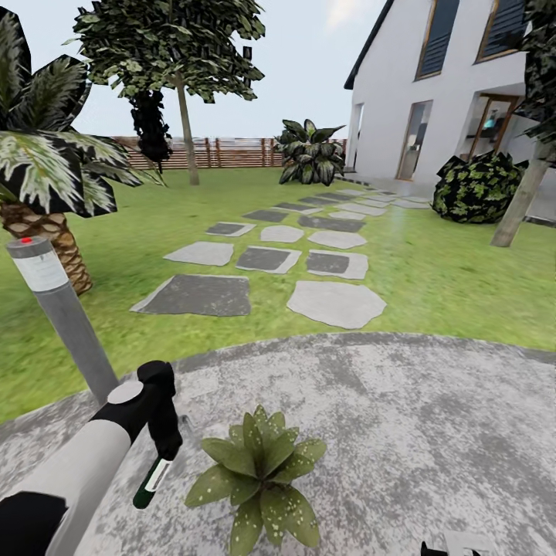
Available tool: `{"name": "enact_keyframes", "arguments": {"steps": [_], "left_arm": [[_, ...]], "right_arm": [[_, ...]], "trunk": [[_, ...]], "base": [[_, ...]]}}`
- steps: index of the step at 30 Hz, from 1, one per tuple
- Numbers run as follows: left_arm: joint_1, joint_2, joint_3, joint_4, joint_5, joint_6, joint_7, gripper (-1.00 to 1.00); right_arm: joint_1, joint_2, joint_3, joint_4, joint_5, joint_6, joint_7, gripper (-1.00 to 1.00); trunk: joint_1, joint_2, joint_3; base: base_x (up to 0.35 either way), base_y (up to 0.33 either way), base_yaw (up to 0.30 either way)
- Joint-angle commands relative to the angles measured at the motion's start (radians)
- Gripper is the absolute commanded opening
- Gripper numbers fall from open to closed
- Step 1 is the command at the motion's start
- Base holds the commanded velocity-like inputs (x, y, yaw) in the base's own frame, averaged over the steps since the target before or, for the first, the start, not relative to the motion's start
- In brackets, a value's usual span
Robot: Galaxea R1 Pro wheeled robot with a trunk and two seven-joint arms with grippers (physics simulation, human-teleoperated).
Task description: Pick up the pesticide atomizer in the garden and spray insectifuge to fully cover both potted plants in the garden.
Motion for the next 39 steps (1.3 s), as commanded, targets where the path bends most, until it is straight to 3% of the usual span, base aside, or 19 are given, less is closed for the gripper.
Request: {"name": "enact_keyframes", "arguments": {"steps": [1, 6, 8, 11, 14, 16, 21, 28, 33, 37, 39], "left_arm": [[0.007, 0.005, -0.004, -0.001, -0.008, 0.008, -0.008, -1.0], [0.075, 0.063, -0.003, -0.001, -0.013, 0.002, -0.008, -1.0], [0.091, 0.069, -0.004, -0.002, -0.012, 0.003, -0.008, -1.0], [0.098, 0.054, -0.001, -0.01, -0.01, 0.007, -0.008, -1.0], [0.089, 0.014, 0.0, -0.016, -0.01, 0.012, -0.008, -1.0], [0.082, 0.0, 0.0, -0.018, -0.01, 0.017, -0.008, -1.0], [0.045, 0.01, 0.005, -0.024, -0.01, 0.018, -0.008, -1.0], [0.068, 0.014, -0.001, -0.008, -0.012, 0.012, -0.008, -1.0], [0.098, -0.003, 0.004, -0.007, -0.005, 0.018, -0.008, -1.0], [0.081, -0.012, 0.006, -0.016, 0.001, 0.022, -0.008, -1.0], [0.039, -0.01, 0.006, -0.02, 0.003, 0.024, -0.008, -1.0]], "right_arm": [[-0.001, 0.0, -0.007, 0.002, 0.01, -0.004, -0.002, 1.0], [-0.001, 0.0, -0.007, 0.001, 0.01, -0.005, -0.002, 1.0], [-0.001, 0.0, -0.007, 0.001, 0.01, -0.004, -0.002, 1.0], [-0.001, 0.0, -0.007, 0.002, 0.011, -0.005, -0.002, 1.0], [-0.001, 0.0, -0.007, 0.002, 0.011, -0.004, -0.002, 1.0], [-0.001, 0.0, -0.007, 0.002, 0.011, -0.004, -0.002, 1.0], [-0.001, 0.0, -0.007, 0.002, 0.011, -0.005, -0.002, 1.0], [-0.001, 0.0, -0.007, 0.002, 0.012, -0.005, -0.002, 1.0], [0.0, -0.001, -0.007, 0.002, 0.013, -0.004, 0.0, 1.0], [0.0, -0.001, -0.007, 0.002, 0.014, -0.004, 0.0, 1.0], [0.0, -0.001, -0.007, 0.002, 0.014, -0.004, 0.0, 1.0]], "trunk": [[0.0, 0.0, -0.001], [0.0, 0.0, -0.001], [0.0, 0.0, -0.001], [0.0, 0.0, -0.001], [0.0, 0.0, -0.001], [0.0, 0.0, -0.001], [0.0, 0.0, -0.001], [0.0, 0.0, -0.002], [0.0, 0.0, -0.002], [0.0, 0.0, -0.002], [0.0, 0.0, -0.002]], "base": [[0.001, 0.002, -0.006], [0.0, 0.0, -0.001], [0.0, 0.0, 0.0], [0.0, 0.0, 0.0], [0.0, 0.0, 0.0], [0.0, 0.0, 0.0], [0.0, 0.0, 0.103], [0.0, 0.0, 0.089], [0.0, 0.0, 0.002], [0.0, 0.0, 0.0], [0.0, 0.0, 0.0]]}}
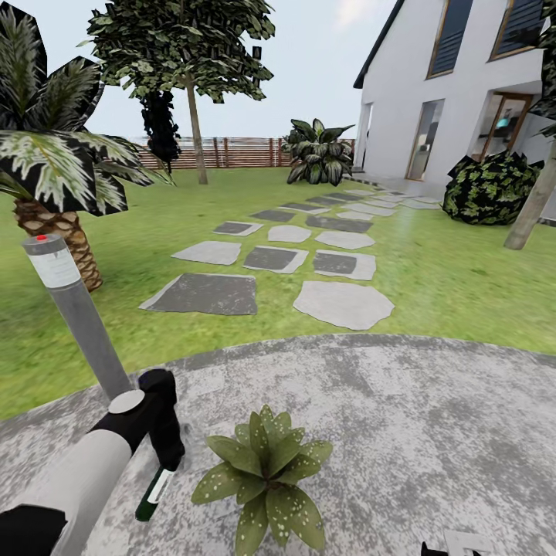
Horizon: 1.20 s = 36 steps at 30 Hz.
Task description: Pick up the pesticide atomizer in the garden and spray insectifuge to fully cover both potted plants in the garden.
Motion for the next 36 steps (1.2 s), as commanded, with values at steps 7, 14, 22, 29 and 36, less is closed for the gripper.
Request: {"name": "enact_keyframes", "arguments": {"steps": [7, 14, 22, 29, 36], "left_arm": [[-0.013, 0.047, -0.006, 0.01, -0.017, 0.008, -0.008, -1.0], [0.089, 0.035, 0.001, 0.018, -0.005, 0.008, -0.008, -1.0], [0.093, 0.03, 0.022, 0.005, 0.001, 0.009, -0.008, -1.0], [0.093, 0.028, 0.024, 0.003, 0.001, 0.009, -0.008, -1.0], [0.087, 0.028, 0.024, 0.002, 0.002, 0.01, -0.008, -1.0]], "right_arm": [[-0.001, 0.001, -0.007, 0.0, 0.008, -0.006, -0.003, 1.0], [-0.001, 0.002, -0.007, 0.0, 0.007, -0.006, -0.003, 1.0], [-0.001, 0.002, -0.008, 0.0, 0.007, -0.006, -0.003, 1.0], [-0.001, 0.002, -0.007, 0.0, 0.008, -0.005, -0.003, 1.0], [-0.001, 0.002, -0.007, 0.001, 0.009, -0.006, -0.004, 1.0]], "trunk": [[0.0, 0.0, -0.001], [0.0, 0.0, -0.001], [0.0, 0.0, -0.001], [0.0, 0.0, -0.001], [0.0, 0.0, -0.001]], "base": [[0.0, 0.0, 0.028], [0.0, 0.0, 0.236], [-0.001, -0.186, 0.019], [-0.154, -0.24, 0.044], [-0.205, -0.214, 0.261]]}}
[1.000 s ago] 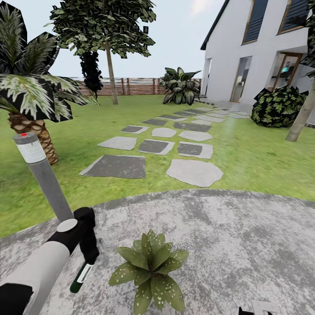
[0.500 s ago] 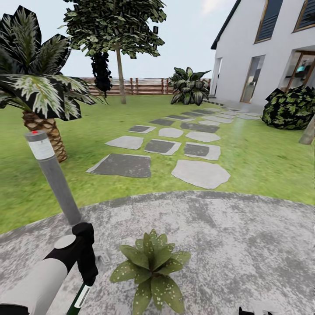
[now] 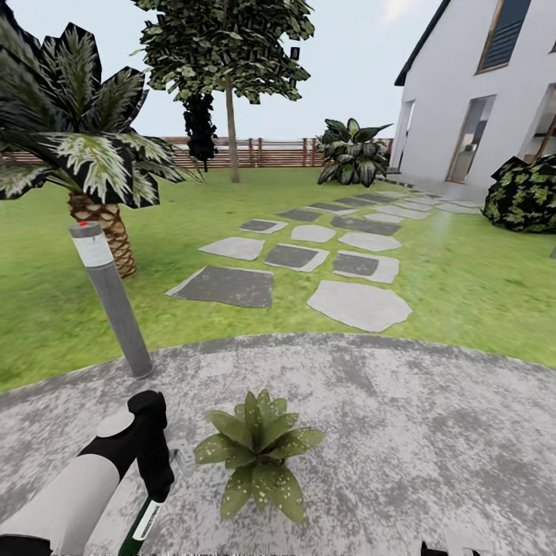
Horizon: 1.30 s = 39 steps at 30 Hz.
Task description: Pick up the pesticide atomizer in the garden and spray insectifuge to fully cover both potted plants in the garden.
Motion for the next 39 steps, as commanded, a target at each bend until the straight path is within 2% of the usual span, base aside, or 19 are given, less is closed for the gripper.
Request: {"name": "enact_keyframes", "arguments": {"steps": [1, 8, 10, 12, 21, 28, 33, 36, 39], "left_arm": [[-0.002, -0.001, -0.004, -0.001, -0.006, 0.011, -0.009, -1.0], [-0.004, -0.004, -0.004, -0.001, -0.006, 0.012, -0.009, -1.0], [-0.004, -0.004, -0.004, -0.001, -0.006, 0.012, -0.009, -1.0], [-0.003, -0.004, -0.004, -0.001, -0.006, 0.013, -0.009, -1.0], [-0.005, -0.004, -0.004, -0.001, -0.006, 0.013, -0.009, -1.0], [-0.007, -0.003, -0.004, -0.001, -0.006, 0.014, -0.009, -1.0], [-0.009, -0.005, 0.032, -0.002, -0.006, 0.041, -0.009, -1.0], [-0.014, -0.006, 0.037, -0.003, -0.006, 0.046, -0.009, -1.0], [-0.059, -0.007, 0.038, -0.003, -0.006, 0.048, -0.009, -1.0]], "right_arm": [[-0.001, 0.0, -0.007, 0.002, 0.01, -0.005, -0.002, 1.0], [-0.001, -0.003, -0.007, 0.002, 0.01, -0.005, -0.001, 1.0], [-0.001, -0.019, -0.007, 0.002, 0.012, -0.005, -0.001, 1.0], [-0.001, -0.022, -0.007, 0.003, 0.012, -0.005, -0.001, 1.0], [-0.001, -0.021, -0.006, 0.003, 0.011, -0.005, -0.001, 1.0], [-0.001, -0.021, -0.006, 0.003, 0.01, -0.005, -0.001, 1.0], [-0.001, -0.021, -0.006, 0.003, 0.01, -0.005, -0.001, 1.0], [-0.001, -0.021, -0.006, 0.003, 0.01, -0.004, -0.001, 1.0], [-0.001, -0.021, -0.006, 0.004, 0.01, -0.003, -0.001, 1.0]], "trunk": [[0.0, 0.0, -0.001], [0.0, 0.0, -0.001], [0.0, 0.0, -0.001], [0.0, 0.0, -0.001], [0.0, 0.0, -0.001], [0.0, 0.0, -0.001], [0.0, 0.0, -0.001], [0.0, 0.0, -0.001], [0.0, 0.0, -0.001]], "base": [[0.011, -0.265, 0.276], [0.095, -0.272, 0.061], [0.015, -0.275, 0.002], [-0.002, -0.275, 0.001], [-0.139, -0.256, 0.002], [-0.011, -0.269, 0.223], [0.129, -0.101, 0.271], [0.013, -0.007, 0.066], [0.002, -0.001, 0.011]]}}
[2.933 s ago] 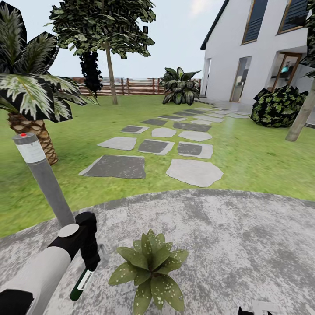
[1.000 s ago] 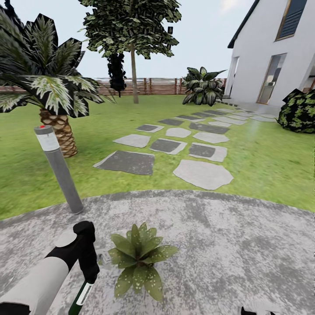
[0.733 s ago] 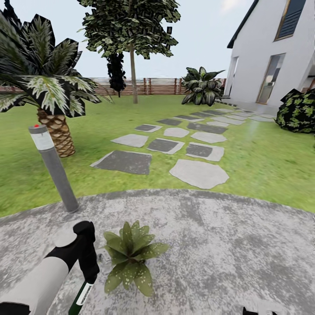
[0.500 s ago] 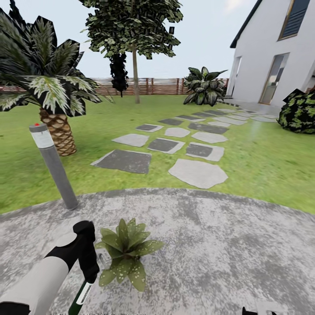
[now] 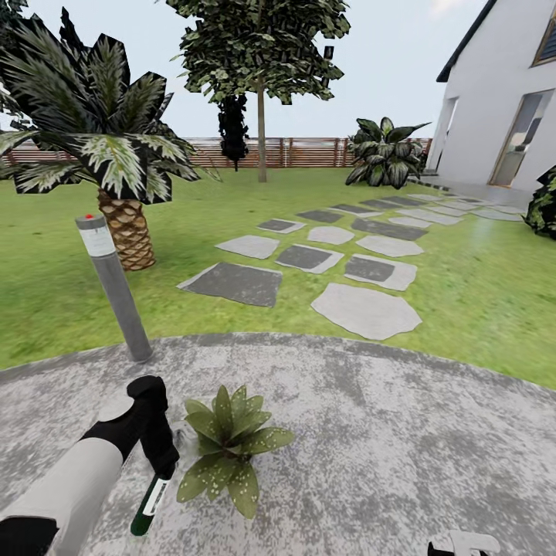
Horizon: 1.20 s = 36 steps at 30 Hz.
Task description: Pick up the pesticide atomizer in the garden and spray insectifuge to fully cover both potted plants in the garden.
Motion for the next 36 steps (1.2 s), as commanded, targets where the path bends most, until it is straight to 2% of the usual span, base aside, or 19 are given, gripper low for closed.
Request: {"name": "enact_keyframes", "arguments": {"steps": [1, 4, 6, 10, 12, 15, 18, 20, 22, 24, 26, 28, 31, 36], "left_arm": [[-0.026, 0.0, -0.004, 0.0, -0.005, 0.012, -0.009, -1.0], [-0.091, -0.005, -0.006, 0.0, -0.014, 0.05, -0.009, -1.0], [-0.107, -0.004, -0.012, 0.002, -0.019, 0.064, -0.009, -1.0], [-0.095, 0.014, -0.016, 0.014, -0.023, 0.055, -0.009, -1.0], [-0.062, 0.033, -0.016, 0.016, -0.025, 0.052, -0.009, -1.0], [-0.012, 0.043, -0.016, 0.016, -0.026, 0.051, -0.009, -1.0], [0.01, 0.027, -0.016, 0.016, -0.023, 0.051, -0.009, -1.0], [0.014, -0.012, -0.029, 0.012, -0.024, 0.053, -0.009, -1.0], [0.014, -0.026, -0.034, 0.007, -0.024, 0.055, -0.009, -1.0], [0.015, -0.022, -0.03, 0.004, -0.02, 0.056, -0.009, -1.0], [0.015, 0.012, -0.006, 0.0, -0.013, 0.056, -0.009, -1.0], [0.015, 0.025, 0.003, -0.001, -0.012, 0.056, -0.009, -1.0], [0.015, 0.029, 0.006, -0.001, -0.012, 0.056, -0.009, -1.0], [0.015, 0.017, 0.006, -0.001, -0.013, 0.057, -0.009, -1.0]], "right_arm": [[-0.001, 0.0, -0.007, 0.002, 0.01, -0.004, -0.002, 1.0], [-0.001, 0.0, -0.007, 0.002, 0.01, -0.004, -0.002, 1.0], [-0.001, 0.0, -0.007, 0.002, 0.01, -0.004, -0.002, 1.0], [-0.001, 0.0, -0.008, 0.002, 0.01, -0.004, -0.002, 1.0], [-0.001, 0.0, -0.008, 0.002, 0.01, -0.005, -0.002, 1.0], [-0.001, 0.0, -0.008, 0.002, 0.01, -0.004, -0.002, 1.0], [-0.001, 0.0, -0.007, 0.002, 0.01, -0.004, -0.002, 1.0], [-0.001, 0.0, -0.008, 0.001, 0.01, -0.005, -0.002, 1.0], [-0.001, 0.0, -0.008, 0.001, 0.01, -0.005, -0.002, 1.0], [-0.001, 0.0, -0.008, 0.002, 0.01, -0.005, -0.002, 1.0], [-0.001, 0.0, -0.008, 0.002, 0.01, -0.005, -0.002, 1.0], [-0.001, 0.0, -0.008, 0.002, 0.01, -0.005, -0.002, 1.0], [-0.001, 0.0, -0.007, 0.002, 0.01, -0.005, -0.002, 1.0], [-0.001, -0.003, -0.007, 0.002, 0.012, -0.007, -0.002, 1.0]], "trunk": [[0.0, 0.0, -0.001], [0.0, 0.0, -0.001], [0.0, 0.0, -0.001], [0.0, 0.0, -0.001], [0.0, 0.0, -0.001], [0.0, 0.0, -0.001], [0.0, 0.0, -0.001], [0.0, 0.0, -0.001], [0.0, 0.0, -0.001], [0.0, 0.0, -0.001], [0.0, 0.0, -0.001], [0.0, 0.0, -0.001], [0.0, 0.0, -0.001], [0.0, 0.0, -0.001]], "base": [[0.001, 0.0, 0.003], [0.0, 0.0, 0.0], [0.0, 0.0, 0.0], [0.0, 0.0, 0.0], [0.0, 0.0, 0.0], [0.0, 0.0, 0.0], [0.0, 0.0, 0.0], [0.0, 0.0, 0.0], [0.0, 0.0, 0.0], [0.0, 0.0, 0.0], [-0.109, 0.0, 0.0], [-0.242, 0.0, 0.0], [-0.314, 0.0, 0.0], [-0.334, 0.0, 0.0]]}}
